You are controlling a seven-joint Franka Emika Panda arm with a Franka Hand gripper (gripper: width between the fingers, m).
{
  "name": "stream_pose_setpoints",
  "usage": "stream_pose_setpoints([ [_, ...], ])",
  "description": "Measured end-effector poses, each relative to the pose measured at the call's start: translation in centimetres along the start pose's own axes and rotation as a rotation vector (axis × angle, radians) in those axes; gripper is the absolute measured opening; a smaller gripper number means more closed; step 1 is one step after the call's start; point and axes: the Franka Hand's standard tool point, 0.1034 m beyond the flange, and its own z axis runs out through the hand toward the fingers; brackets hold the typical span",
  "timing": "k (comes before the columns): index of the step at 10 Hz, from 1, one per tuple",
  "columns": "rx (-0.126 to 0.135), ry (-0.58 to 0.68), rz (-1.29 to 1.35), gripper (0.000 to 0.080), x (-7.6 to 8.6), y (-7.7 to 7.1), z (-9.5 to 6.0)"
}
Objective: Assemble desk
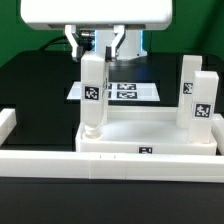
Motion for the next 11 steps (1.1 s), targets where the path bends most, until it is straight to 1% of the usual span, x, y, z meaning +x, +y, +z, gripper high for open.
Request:
stream_pose_setpoints([
  [6,0.001,-0.003,-0.001,0.0293,-0.09,-0.22,0.21],
  [11,0.000,-0.001,-0.002,0.0293,0.29,-0.22,0.66],
])
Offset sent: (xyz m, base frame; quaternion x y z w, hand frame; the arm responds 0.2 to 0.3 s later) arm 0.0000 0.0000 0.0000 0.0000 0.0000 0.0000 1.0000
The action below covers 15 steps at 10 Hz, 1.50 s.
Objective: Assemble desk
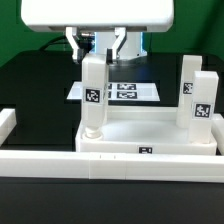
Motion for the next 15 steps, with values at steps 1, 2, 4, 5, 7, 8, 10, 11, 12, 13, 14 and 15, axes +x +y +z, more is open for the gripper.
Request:
stream_pose_setpoints([
  [1,0.000,-0.001,0.001,0.0293,0.1,0.0,0.2],
  [2,0.001,-0.001,0.003,0.0293,0.2,-0.1,0.2],
  [4,0.000,-0.004,0.002,0.0293,0.0,-0.1,0.4],
  [5,-0.006,-0.001,0.002,0.0293,-0.4,0.0,0.5],
  [7,-0.013,0.016,-0.001,0.0294,-0.5,0.1,0.5],
  [8,-0.021,0.033,-0.004,0.0293,-0.5,0.2,0.5],
  [10,-0.035,0.062,-0.007,0.0293,-0.6,0.5,0.4],
  [11,-0.042,0.082,-0.011,0.0293,-0.7,0.4,0.4],
  [12,-0.055,0.112,-0.016,0.0293,-1.0,0.5,0.3],
  [13,-0.065,0.137,-0.020,0.0293,-1.1,0.5,0.3],
  [14,-0.075,0.168,-0.026,0.0293,-1.1,0.4,0.3],
  [15,-0.078,0.178,-0.029,0.0293,-1.0,0.3,0.3],
])
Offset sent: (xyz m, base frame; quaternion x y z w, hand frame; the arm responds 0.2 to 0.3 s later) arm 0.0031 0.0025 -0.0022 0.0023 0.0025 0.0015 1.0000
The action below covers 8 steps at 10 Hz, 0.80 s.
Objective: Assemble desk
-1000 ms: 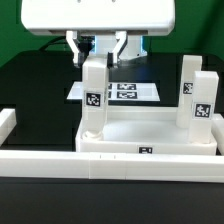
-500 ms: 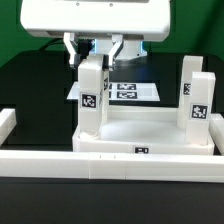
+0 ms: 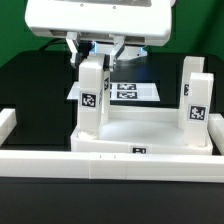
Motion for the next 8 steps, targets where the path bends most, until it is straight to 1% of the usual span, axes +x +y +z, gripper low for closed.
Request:
stream_pose_setpoints([
  [4,0.002,-0.005,0.001,0.0296,-0.02,-0.02,-0.01],
  [5,0.002,-0.005,0.001,0.0507,-0.02,-0.02,0.00],
  [6,0.002,-0.005,0.001,0.0507,-0.02,-0.02,0.00],
  [7,0.003,-0.007,0.001,0.0619,-0.03,-0.02,-0.01],
  [8,0.007,-0.018,0.002,0.0640,-0.01,-0.03,-0.10],
])
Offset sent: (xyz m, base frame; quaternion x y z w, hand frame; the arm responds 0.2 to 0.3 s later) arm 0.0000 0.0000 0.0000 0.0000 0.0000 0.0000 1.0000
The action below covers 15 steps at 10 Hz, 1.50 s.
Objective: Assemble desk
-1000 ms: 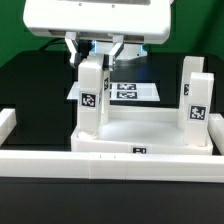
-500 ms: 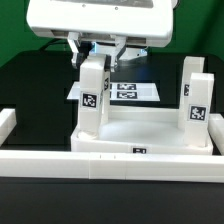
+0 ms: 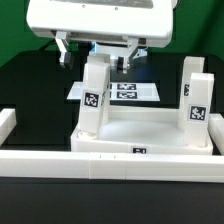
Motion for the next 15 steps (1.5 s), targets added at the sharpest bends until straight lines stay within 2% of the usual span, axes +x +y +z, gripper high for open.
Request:
stream_pose_setpoints([
  [5,0.025,-0.037,0.017,0.0649,1.6,0.7,-1.4],
  [7,0.024,-0.039,0.016,0.0649,1.4,0.6,-1.3],
  [10,0.036,-0.070,0.019,0.0649,1.1,0.4,-1.1],
  [11,0.065,-0.150,0.030,0.0649,0.3,-0.1,-0.8],
  [12,0.095,-0.224,0.041,0.0649,0.3,-0.5,-0.7],
  [13,0.100,-0.247,0.044,0.0649,0.3,-0.2,-0.5],
  [14,0.130,-0.344,0.046,0.0649,-0.5,-0.3,-0.4],
  [15,0.140,-0.385,0.038,0.0649,-0.4,-0.2,-0.4],
])
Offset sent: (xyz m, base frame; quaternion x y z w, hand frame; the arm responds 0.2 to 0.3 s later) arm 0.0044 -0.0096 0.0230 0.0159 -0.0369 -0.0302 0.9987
